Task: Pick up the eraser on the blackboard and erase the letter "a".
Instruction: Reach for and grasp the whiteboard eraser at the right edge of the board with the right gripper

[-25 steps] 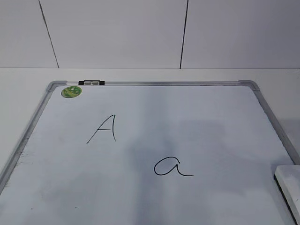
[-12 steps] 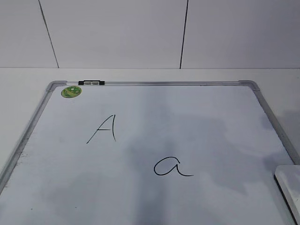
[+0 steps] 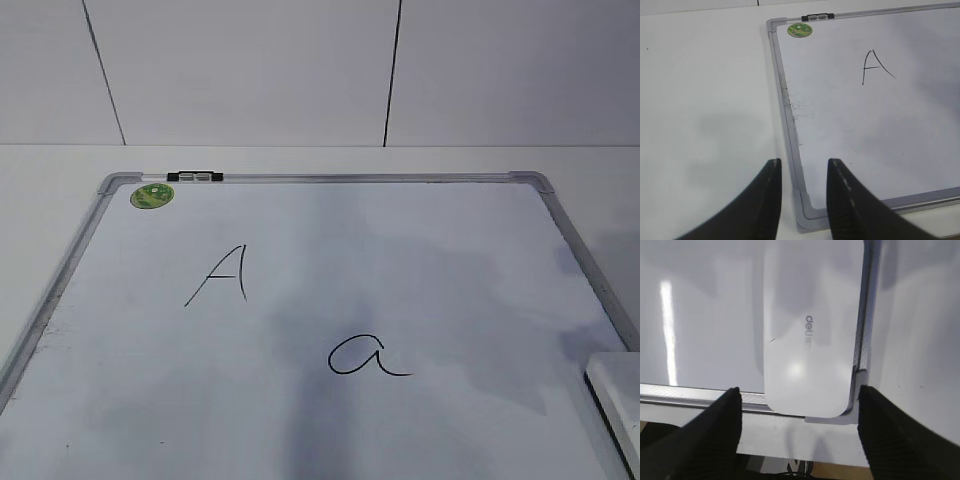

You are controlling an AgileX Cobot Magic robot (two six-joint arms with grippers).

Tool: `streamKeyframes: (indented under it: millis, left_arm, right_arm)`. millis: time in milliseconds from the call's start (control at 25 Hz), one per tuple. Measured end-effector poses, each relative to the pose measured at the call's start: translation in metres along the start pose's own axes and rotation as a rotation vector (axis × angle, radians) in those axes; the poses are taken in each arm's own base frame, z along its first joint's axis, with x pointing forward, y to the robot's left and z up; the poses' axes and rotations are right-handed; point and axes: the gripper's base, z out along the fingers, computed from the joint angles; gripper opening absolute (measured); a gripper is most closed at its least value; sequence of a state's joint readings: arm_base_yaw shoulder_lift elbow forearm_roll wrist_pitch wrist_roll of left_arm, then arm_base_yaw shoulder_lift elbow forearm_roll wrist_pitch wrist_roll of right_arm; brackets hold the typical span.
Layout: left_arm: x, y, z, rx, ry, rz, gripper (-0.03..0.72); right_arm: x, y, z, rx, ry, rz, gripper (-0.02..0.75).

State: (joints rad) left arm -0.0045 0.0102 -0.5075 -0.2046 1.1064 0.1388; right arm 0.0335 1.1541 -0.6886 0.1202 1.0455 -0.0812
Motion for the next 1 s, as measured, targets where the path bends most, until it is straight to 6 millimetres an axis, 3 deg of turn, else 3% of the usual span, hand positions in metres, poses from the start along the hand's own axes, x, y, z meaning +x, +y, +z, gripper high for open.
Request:
streamKeyframes:
  millis: [560,1000]
  left_arm:
    - [0.000,0.000,0.000,0.000,0.000,0.000,0.235]
    - [0.000,0.000,0.000,0.000,0.000,0.000,0.235]
  right_arm:
    - [-0.016,-0.003,0.023,0.007,0.040,0.020,0.574]
    - [-0.019,-0.004,0.024,0.010,0.015,0.021,0.574]
